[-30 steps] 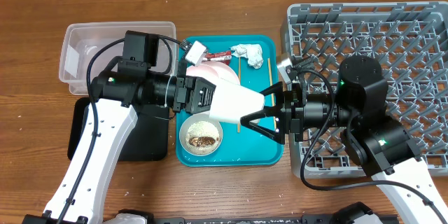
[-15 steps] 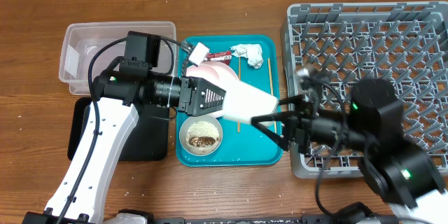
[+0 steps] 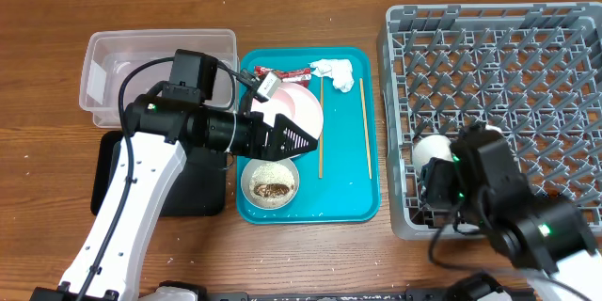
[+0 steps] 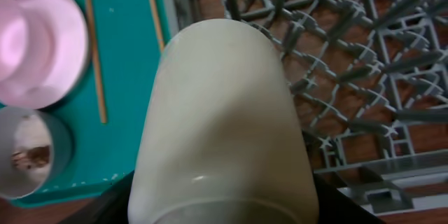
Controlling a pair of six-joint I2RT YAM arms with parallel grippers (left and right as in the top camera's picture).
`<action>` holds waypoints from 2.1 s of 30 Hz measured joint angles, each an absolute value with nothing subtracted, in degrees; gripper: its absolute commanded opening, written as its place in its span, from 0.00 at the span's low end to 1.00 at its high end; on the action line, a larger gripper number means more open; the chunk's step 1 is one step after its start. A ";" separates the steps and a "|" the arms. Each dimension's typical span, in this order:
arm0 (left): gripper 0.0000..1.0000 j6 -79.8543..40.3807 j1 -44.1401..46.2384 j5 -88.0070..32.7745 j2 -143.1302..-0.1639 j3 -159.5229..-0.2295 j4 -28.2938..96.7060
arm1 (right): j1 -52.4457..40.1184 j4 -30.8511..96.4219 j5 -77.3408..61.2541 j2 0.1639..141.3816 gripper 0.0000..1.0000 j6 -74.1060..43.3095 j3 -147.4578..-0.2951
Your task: Sort waste into correct bins and load items into the dishwasher
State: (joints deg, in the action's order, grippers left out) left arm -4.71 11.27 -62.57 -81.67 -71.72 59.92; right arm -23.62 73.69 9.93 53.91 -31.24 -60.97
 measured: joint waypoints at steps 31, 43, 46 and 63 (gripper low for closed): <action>0.91 -19.68 30.35 -15.14 -67.64 -71.05 66.54 | -23.29 57.10 8.88 50.76 1.00 -30.68 -68.31; 0.50 -32.91 41.39 4.69 -88.42 -61.84 48.84 | -23.29 63.68 6.15 49.91 1.00 -30.35 -68.36; 0.35 -33.17 41.39 5.48 -93.10 -61.84 47.05 | -23.29 64.40 6.15 50.48 1.00 -30.33 -68.36; 0.04 -34.20 41.15 4.38 -99.53 -69.45 59.07 | -23.29 65.63 5.98 55.02 1.00 -30.20 -68.36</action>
